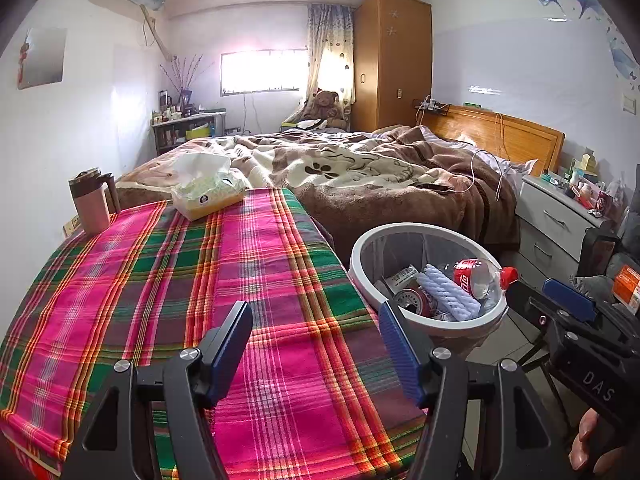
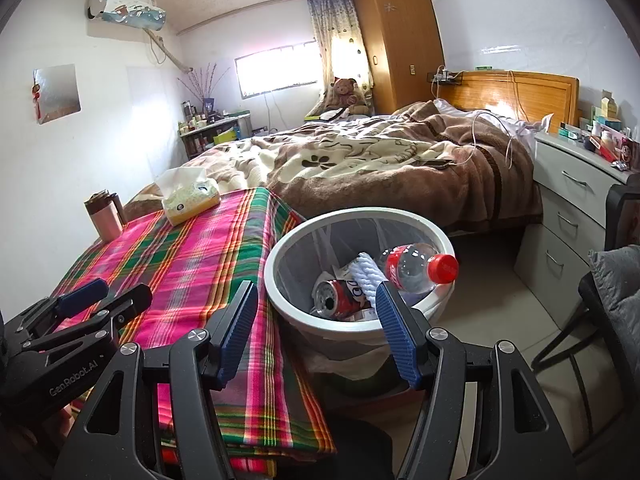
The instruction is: Collect trash
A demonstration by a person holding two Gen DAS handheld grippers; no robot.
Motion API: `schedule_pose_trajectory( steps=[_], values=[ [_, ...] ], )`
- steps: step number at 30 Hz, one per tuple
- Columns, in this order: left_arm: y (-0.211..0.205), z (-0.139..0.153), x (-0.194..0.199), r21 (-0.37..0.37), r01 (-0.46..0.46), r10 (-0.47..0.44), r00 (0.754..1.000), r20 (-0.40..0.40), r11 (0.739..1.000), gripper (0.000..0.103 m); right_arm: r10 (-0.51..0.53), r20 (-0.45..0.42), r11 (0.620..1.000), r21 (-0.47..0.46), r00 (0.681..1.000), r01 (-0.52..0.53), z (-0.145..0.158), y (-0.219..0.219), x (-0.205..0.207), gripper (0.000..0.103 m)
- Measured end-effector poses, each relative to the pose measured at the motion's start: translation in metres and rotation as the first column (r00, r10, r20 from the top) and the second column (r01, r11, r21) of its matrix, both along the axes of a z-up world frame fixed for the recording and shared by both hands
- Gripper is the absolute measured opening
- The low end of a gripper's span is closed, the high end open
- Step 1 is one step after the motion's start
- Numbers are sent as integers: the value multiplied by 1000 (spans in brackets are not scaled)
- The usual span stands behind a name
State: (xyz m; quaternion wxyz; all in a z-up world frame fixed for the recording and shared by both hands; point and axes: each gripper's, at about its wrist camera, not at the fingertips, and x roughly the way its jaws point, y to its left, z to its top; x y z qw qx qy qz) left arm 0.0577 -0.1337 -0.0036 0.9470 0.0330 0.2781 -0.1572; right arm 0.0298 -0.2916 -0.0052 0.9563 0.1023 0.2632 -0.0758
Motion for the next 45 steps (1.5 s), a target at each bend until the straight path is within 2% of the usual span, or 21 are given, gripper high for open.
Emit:
schedule_pose_trajectory(
  steps=[45],
  values=[
    [3, 1, -1, -4, -10, 10, 1000, 0, 1000, 65, 0, -2, 1000, -7, 1000, 0, 2, 3, 1, 63]
  ],
)
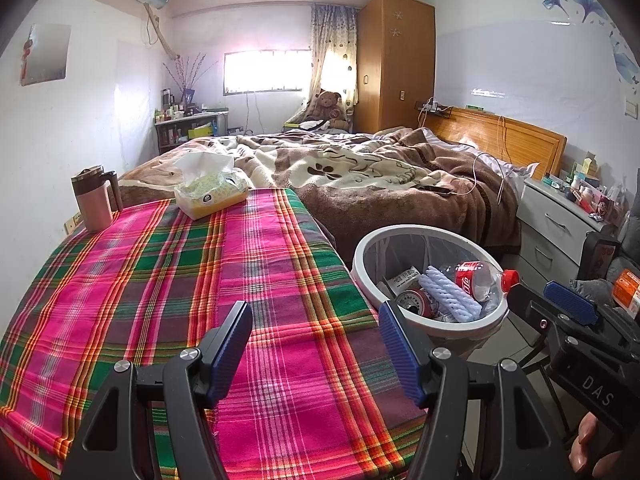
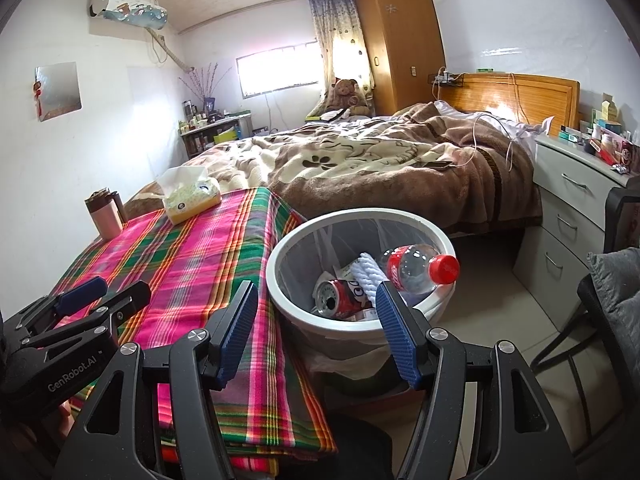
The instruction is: Collect trash
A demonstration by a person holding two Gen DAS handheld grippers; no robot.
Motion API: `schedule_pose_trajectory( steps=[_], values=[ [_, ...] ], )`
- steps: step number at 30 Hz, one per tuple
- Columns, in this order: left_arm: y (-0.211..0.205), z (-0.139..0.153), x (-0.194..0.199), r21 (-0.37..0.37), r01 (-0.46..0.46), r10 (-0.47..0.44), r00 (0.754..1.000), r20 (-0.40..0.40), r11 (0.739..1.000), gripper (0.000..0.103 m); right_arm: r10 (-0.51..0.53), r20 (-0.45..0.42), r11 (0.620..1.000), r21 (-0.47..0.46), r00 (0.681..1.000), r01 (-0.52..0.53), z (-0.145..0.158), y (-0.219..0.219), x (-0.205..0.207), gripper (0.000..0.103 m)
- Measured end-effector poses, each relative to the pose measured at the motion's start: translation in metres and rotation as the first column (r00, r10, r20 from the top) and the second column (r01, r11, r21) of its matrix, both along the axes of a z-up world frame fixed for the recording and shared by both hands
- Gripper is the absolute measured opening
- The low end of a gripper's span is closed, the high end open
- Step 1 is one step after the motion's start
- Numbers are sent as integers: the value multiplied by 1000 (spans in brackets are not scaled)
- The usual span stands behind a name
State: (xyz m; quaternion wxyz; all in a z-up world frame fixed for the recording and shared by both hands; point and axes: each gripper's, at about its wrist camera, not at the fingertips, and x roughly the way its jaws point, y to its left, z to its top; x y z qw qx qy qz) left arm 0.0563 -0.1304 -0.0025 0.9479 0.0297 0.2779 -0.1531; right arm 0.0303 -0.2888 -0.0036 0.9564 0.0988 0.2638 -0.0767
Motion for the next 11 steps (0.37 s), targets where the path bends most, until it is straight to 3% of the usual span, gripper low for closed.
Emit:
schedule_pose_trajectory(
  steps=[11],
  values=[
    [-2, 0, 1, 1, -2, 2, 1000, -6, 1000, 65, -2, 2, 1000, 0, 1000, 2, -1, 2, 0, 63]
  ],
)
